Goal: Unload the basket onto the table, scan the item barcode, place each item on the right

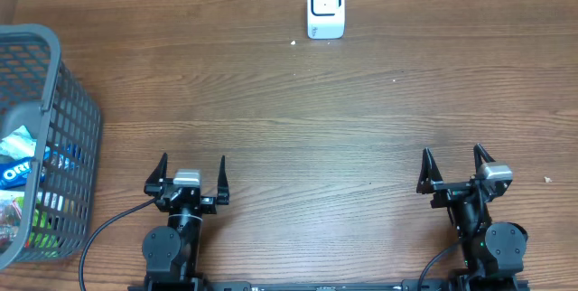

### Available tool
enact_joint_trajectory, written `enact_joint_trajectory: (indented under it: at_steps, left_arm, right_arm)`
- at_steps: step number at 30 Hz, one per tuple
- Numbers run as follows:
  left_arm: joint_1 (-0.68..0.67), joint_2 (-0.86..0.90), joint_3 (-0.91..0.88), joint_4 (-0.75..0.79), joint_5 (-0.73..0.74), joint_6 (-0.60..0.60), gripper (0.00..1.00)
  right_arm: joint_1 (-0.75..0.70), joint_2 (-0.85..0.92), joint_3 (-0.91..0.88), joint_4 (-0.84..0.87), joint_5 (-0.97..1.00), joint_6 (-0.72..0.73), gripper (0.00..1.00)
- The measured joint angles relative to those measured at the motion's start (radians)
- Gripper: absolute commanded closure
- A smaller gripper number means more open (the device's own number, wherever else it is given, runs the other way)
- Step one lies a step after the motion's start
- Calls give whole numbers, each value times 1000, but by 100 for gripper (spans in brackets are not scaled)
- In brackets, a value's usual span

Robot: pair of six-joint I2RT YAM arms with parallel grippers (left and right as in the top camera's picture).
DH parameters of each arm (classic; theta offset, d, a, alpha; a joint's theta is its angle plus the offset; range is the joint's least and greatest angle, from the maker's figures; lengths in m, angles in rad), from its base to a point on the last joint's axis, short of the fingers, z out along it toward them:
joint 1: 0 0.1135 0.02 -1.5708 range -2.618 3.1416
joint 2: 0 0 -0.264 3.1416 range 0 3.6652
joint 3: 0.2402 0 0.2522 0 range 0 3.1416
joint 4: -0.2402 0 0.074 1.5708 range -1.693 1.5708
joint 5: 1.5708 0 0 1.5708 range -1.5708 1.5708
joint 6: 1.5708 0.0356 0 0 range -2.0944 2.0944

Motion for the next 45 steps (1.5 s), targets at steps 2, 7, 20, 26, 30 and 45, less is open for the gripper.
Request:
enact_joint_trajectory:
  at_steps: [2,7,20,26,30,45]
  left_arm:
    - [0,0,0,0,0,0,0]
    - [0,0,0,0,0,0,0]
    - [0,0,0,0,0,0,0]
    - [0,0,0,0,0,0,1]
    - [0,0,0,3,0,0,0]
    - [0,0,7,-8,47,0,0]
  right_arm:
    - [0,0,0,0,0,0,0]
    - [0,0,0,0,0,0,0]
    - [0,0,0,0,-8,0,0]
    - [0,0,0,0,-8,0,0]
    - [0,0,0,2,-8,0,0]
    - [0,0,0,6,-8,0,0]
